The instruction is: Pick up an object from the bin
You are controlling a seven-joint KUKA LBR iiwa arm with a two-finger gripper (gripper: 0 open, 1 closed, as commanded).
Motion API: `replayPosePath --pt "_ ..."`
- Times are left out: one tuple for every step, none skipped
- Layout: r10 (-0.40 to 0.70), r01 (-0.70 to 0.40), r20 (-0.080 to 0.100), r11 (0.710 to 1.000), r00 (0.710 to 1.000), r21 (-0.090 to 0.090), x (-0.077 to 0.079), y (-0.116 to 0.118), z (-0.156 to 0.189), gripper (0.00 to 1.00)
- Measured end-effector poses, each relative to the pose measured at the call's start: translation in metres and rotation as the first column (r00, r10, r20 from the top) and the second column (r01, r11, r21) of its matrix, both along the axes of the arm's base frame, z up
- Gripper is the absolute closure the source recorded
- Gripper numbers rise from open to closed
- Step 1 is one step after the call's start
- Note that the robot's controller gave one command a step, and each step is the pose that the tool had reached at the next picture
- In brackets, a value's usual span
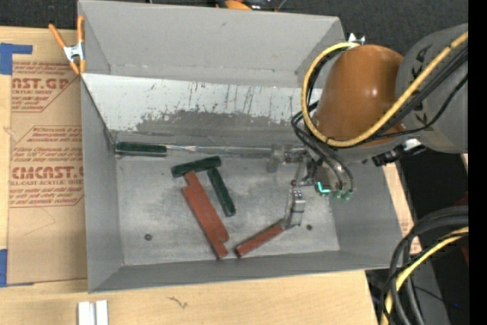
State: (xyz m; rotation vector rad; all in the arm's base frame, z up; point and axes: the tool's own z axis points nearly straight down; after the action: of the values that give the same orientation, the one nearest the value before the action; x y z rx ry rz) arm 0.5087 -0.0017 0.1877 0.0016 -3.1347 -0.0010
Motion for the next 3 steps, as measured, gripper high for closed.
replayPosePath --pt "-0.061 0.061 0.011 0.998 0.998 0.001 -0.026 -0.034 -0.121 0.00" --pt "-0.057 0.057 0.006 0.998 0.998 0.000 -0.027 -0.033 -0.118 1.00" --pt "-0.126 0.126 0.017 0.992 0.992 0.000 0.003 -0.047 0.045 1.00"
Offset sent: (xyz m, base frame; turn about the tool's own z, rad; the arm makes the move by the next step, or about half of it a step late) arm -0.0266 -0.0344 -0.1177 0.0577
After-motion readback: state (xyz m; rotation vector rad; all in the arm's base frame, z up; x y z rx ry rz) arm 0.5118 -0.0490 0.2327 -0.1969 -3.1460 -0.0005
